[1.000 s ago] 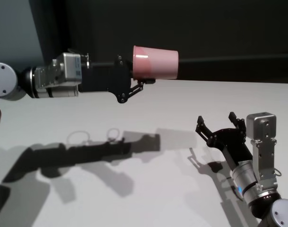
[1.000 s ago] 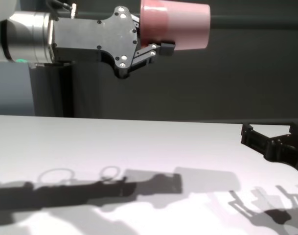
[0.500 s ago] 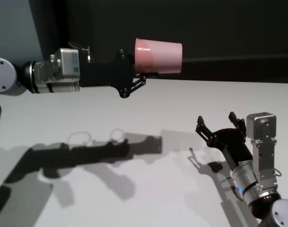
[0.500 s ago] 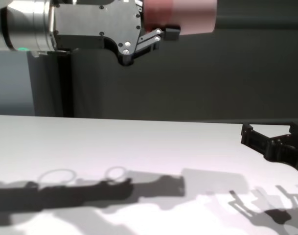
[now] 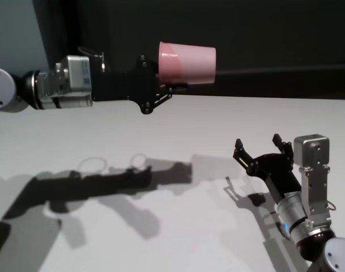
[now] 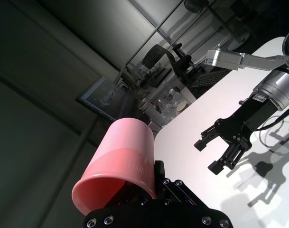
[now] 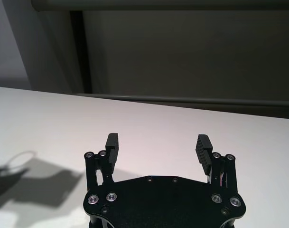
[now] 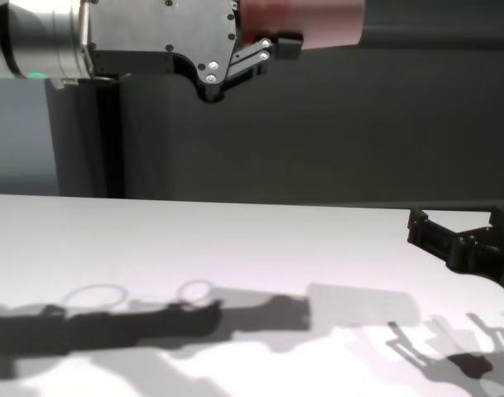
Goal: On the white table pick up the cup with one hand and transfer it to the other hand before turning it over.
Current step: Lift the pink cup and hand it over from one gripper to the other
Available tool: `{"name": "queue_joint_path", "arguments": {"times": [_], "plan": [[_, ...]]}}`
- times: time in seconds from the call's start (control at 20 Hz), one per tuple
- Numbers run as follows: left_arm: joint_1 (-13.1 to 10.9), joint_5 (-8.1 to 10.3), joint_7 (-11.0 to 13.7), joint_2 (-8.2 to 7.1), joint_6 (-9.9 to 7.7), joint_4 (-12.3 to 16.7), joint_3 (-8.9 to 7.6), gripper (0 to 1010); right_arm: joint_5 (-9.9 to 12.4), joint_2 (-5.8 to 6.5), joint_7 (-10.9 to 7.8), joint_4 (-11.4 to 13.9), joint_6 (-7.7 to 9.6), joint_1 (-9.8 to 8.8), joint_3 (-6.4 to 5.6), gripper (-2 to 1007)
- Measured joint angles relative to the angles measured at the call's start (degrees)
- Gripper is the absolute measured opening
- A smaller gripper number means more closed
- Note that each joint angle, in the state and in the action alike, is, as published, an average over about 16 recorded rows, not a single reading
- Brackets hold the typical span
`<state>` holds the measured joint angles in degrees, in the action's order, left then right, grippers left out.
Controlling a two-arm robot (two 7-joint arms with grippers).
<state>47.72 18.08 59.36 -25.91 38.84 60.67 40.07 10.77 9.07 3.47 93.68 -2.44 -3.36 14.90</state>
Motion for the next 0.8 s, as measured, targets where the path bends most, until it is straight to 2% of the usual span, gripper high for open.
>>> {"name": "queue_joint_path", "arguments": {"times": [0.45, 0.8], "plan": [[0.8, -0.16, 0.8, 0.39, 1.28, -1.2, 0.39, 47, 0.0, 0.00, 0.00, 0.0, 0.00, 0.00, 0.00, 1002], [0.9, -0.28, 0.9, 0.45, 1.51, -1.3, 0.53, 47, 0.0, 0.00, 0.00, 0.0, 0.00, 0.00, 0.00, 1002]]}}
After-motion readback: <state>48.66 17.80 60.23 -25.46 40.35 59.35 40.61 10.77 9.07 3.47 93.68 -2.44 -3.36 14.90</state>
